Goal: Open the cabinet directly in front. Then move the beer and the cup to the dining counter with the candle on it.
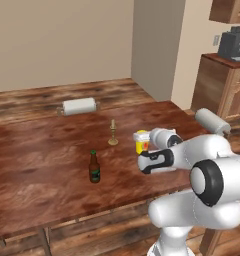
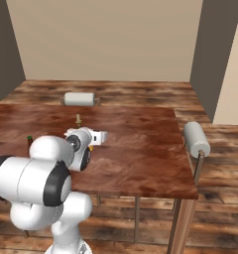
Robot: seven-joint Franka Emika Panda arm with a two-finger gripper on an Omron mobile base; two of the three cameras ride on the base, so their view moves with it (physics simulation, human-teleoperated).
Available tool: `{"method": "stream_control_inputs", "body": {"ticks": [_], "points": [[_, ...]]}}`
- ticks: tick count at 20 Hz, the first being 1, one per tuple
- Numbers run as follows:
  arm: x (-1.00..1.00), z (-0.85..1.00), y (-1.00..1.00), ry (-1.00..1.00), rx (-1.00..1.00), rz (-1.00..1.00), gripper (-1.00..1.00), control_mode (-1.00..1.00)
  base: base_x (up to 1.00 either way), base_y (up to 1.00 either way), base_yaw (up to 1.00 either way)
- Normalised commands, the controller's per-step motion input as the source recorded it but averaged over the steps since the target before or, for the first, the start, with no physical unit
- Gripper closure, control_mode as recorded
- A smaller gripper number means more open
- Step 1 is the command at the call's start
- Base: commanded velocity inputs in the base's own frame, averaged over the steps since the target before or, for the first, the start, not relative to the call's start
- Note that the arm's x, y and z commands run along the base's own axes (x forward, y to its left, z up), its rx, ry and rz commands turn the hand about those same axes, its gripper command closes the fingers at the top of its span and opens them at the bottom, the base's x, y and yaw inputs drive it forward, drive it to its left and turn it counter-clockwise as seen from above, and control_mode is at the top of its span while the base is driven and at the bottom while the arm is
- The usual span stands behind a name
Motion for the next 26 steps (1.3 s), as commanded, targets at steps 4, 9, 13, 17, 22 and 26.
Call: {"method": "stream_control_inputs", "body": {"ticks": [4,9,13,17,22,26], "points": [[0.0,-0.21,0.0,-0.01,0.0,0.0,1.0,-1.0,0.0,0.0,0.0],[0.0,-0.1,0.0,0.0,0.0,0.0,1.0,-1.0,0.0,0.0,0.0],[0.0,-0.12,-0.03,0.0,0.0,0.0,1.0,-1.0,0.0,0.0,0.0],[0.0,-0.12,-0.01,0.0,0.0,0.0,1.0,-1.0,0.0,0.0,0.0],[0.0,-0.02,0.0,0.0,0.0,0.0,1.0,-1.0,0.0,0.0,0.0],[0.0,0.0,0.0,0.0,0.0,0.0,1.0,-1.0,0.0,0.0,0.0]]}}
